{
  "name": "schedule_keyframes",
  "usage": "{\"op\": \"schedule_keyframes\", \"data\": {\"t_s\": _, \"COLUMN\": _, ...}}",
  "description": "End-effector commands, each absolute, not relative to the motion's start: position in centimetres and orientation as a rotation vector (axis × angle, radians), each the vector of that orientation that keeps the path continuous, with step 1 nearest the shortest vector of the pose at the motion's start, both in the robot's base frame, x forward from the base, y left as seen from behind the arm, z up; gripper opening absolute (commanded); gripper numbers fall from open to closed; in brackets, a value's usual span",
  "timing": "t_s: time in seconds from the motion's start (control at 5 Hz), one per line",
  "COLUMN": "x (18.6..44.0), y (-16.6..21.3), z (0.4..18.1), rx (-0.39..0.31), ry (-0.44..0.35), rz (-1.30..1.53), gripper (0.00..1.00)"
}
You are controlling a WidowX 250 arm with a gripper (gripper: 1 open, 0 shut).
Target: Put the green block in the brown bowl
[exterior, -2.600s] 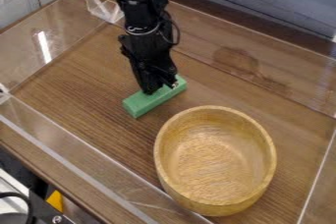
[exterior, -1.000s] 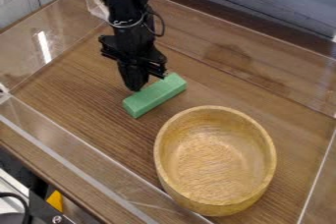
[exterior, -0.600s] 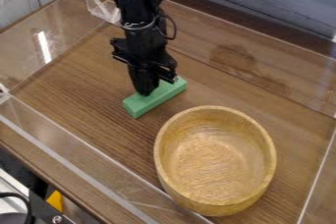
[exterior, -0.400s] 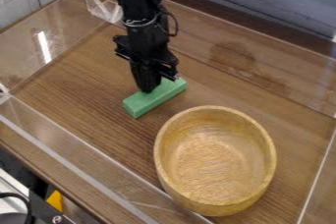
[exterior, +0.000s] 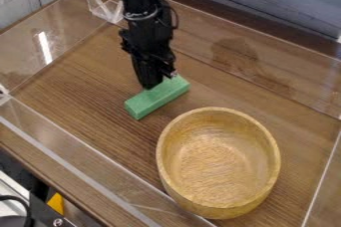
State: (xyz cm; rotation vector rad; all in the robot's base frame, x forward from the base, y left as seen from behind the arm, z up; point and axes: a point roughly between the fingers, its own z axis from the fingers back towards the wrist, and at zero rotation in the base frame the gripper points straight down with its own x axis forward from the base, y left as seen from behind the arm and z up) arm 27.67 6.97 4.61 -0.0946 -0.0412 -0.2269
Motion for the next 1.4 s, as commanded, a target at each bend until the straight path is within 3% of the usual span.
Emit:
{"op": "schedule_keyframes", "data": {"t_s": 0.0, "x": 29.1, "y": 7.4, "z": 6.9, "rx": -0.086, "ry": -0.080, "rz": -0.189, "gripper": 0.00}}
{"op": "schedule_keyframes", "data": {"t_s": 0.2, "x": 29.6, "y": 7.2, "z": 7.2, "rx": -0.084, "ry": -0.075, "rz": -0.159, "gripper": 1.00}}
{"op": "schedule_keyframes", "data": {"t_s": 0.6, "x": 29.6, "y": 4.9, "z": 7.0, "rx": -0.077, "ry": -0.061, "rz": -0.170, "gripper": 1.00}}
{"op": "schedule_keyframes", "data": {"t_s": 1.2, "x": 30.9, "y": 4.9, "z": 4.0, "rx": -0.064, "ry": -0.042, "rz": -0.140, "gripper": 1.00}}
